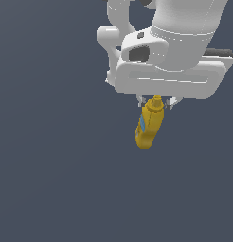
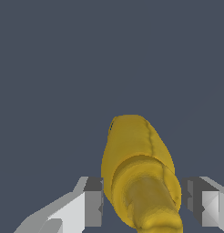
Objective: Pick up the object and move it to a goal position.
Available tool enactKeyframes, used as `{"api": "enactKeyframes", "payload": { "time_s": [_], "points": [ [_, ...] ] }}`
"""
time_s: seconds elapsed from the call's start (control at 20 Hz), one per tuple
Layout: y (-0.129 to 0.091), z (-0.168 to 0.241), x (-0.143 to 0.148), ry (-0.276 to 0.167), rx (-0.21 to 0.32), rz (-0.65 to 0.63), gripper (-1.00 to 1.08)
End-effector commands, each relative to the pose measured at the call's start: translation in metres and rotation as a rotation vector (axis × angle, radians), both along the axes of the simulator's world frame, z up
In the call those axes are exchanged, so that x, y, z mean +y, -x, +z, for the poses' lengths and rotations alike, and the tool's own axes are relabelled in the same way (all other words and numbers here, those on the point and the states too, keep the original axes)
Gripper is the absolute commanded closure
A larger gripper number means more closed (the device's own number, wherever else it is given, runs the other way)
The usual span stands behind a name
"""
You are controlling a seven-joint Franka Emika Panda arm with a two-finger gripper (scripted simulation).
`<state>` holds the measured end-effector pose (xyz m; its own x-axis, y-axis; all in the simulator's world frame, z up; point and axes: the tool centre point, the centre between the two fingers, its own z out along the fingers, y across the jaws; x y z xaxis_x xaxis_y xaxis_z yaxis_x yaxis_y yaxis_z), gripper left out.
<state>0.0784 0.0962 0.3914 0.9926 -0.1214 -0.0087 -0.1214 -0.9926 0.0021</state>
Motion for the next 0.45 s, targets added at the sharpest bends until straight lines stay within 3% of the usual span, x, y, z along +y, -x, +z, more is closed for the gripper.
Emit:
{"api": "enactKeyframes", "payload": {
  "time_s": [0.0,0.4],
  "points": [
    [-0.0031,0.0089,0.0024,-0.001,-0.009,0.000,1.08],
    [-0.0064,0.0122,0.0052,-0.001,-0.009,0.000,1.08]
  ]
}}
